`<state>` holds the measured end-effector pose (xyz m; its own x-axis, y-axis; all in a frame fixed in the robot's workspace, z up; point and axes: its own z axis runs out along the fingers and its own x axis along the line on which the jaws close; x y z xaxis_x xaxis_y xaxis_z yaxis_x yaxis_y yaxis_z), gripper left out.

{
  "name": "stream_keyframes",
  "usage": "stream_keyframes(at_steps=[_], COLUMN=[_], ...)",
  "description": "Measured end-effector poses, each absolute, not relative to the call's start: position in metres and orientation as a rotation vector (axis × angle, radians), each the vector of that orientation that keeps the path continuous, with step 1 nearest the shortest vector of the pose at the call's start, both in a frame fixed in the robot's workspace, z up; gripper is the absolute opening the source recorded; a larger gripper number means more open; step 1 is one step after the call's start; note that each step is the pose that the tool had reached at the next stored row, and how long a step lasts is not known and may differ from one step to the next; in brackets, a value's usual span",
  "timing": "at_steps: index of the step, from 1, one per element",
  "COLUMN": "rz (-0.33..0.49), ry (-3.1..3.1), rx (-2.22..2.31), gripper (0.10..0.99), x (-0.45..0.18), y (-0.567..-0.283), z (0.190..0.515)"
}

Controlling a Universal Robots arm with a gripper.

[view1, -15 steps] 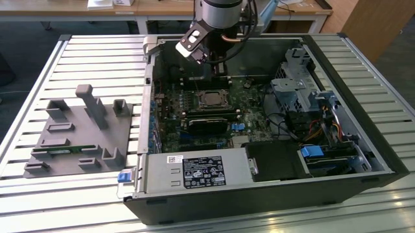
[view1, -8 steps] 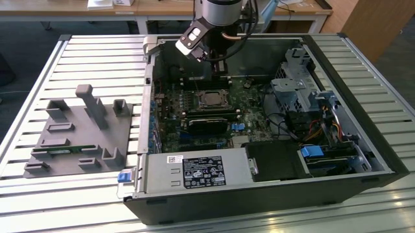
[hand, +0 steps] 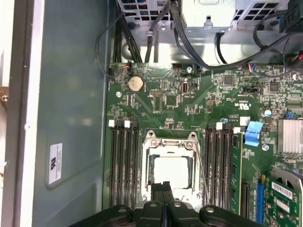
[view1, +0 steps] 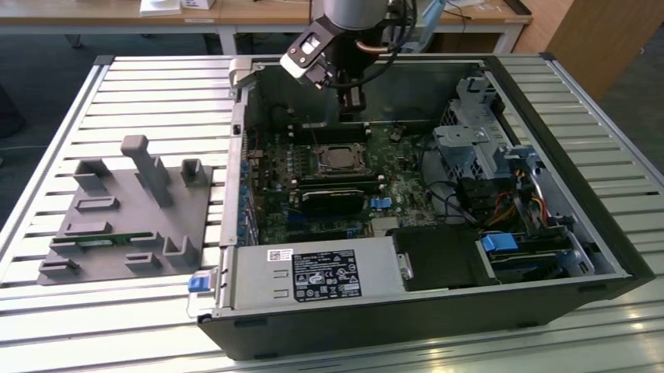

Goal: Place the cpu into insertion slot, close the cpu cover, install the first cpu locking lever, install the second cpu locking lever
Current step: 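Install the first cpu locking lever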

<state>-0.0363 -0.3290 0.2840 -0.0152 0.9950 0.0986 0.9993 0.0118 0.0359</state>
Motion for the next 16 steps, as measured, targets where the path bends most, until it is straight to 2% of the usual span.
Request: stream_keyframes(at_steps=[16], rz=[-0.14], ry=[-2.325], rx=[-2.034], gripper=[0.106], x=[-0.0364], y=[-0.329], z=[0.2841])
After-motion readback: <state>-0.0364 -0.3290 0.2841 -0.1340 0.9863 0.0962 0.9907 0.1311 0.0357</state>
